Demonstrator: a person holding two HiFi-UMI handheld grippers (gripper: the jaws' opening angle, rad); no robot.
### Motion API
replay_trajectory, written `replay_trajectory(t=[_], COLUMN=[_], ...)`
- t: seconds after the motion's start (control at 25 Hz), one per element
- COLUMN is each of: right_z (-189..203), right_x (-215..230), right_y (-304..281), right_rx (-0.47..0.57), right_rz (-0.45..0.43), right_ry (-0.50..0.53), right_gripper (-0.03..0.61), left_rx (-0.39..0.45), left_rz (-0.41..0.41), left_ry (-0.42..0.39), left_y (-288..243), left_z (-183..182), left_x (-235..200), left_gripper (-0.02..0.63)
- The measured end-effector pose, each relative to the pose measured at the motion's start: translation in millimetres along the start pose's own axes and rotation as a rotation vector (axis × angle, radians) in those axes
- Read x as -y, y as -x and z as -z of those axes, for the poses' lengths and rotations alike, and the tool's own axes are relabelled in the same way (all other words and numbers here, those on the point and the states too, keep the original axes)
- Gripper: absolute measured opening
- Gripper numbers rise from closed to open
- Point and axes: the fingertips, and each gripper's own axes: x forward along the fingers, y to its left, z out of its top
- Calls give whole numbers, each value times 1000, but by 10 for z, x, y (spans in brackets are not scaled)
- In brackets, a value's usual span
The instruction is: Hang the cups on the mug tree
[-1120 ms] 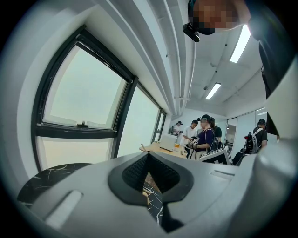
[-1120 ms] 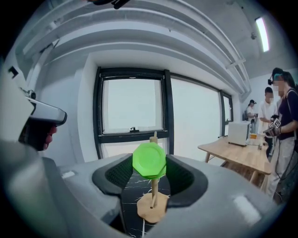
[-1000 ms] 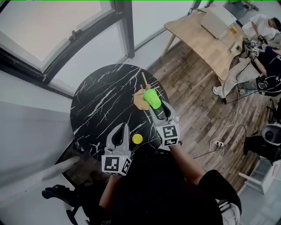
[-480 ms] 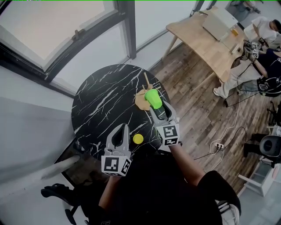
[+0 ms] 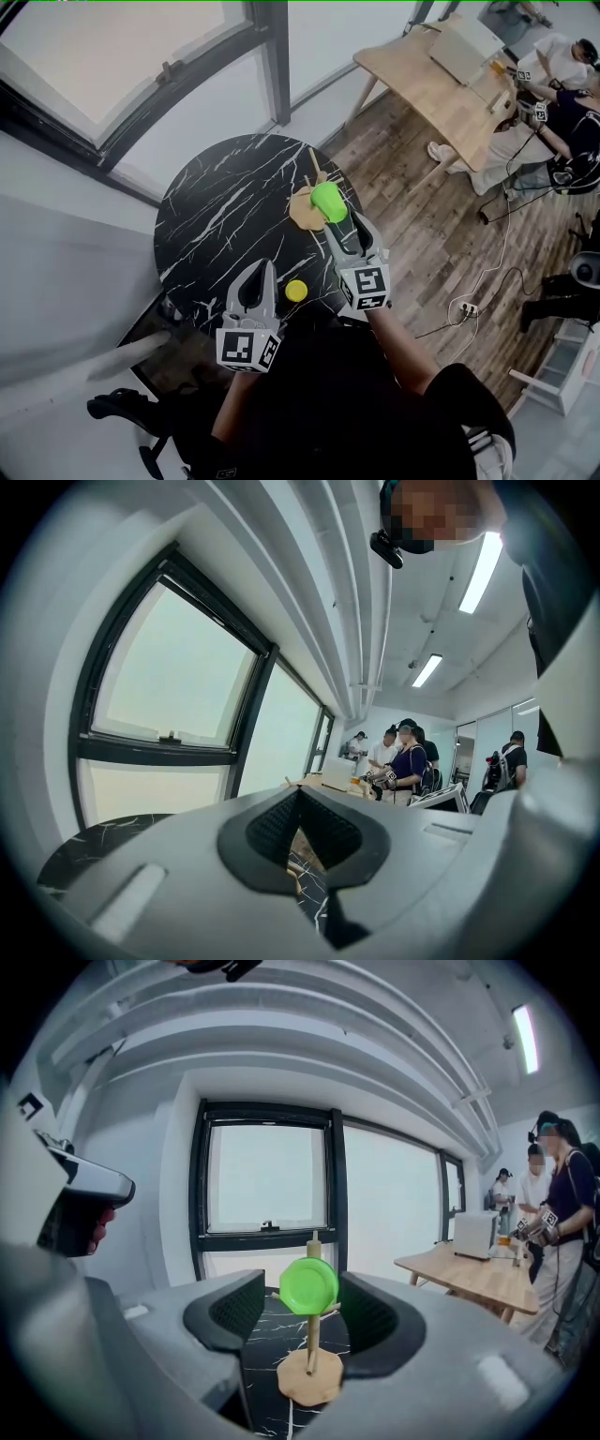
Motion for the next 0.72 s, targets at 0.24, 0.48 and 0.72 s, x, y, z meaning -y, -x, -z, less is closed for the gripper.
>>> replay_trajectory(t=[0.24, 0.48, 0.72], right_z=[-170, -329, -268], right_x=[-41, -269, -549], right_y=[293, 595, 752], right_rx=[53, 116, 113], right_rz=[20, 19, 28], right_ry=[-9, -26, -45], right_gripper=[239, 171, 57], left_rx=[33, 51, 56], left_rz=[1, -15, -30], left_ry=[-2, -13, -20], left_y=[166, 409, 677], left_z=[-28, -54, -40], left_x=[-31, -146, -285], left_gripper=[-2, -2, -2])
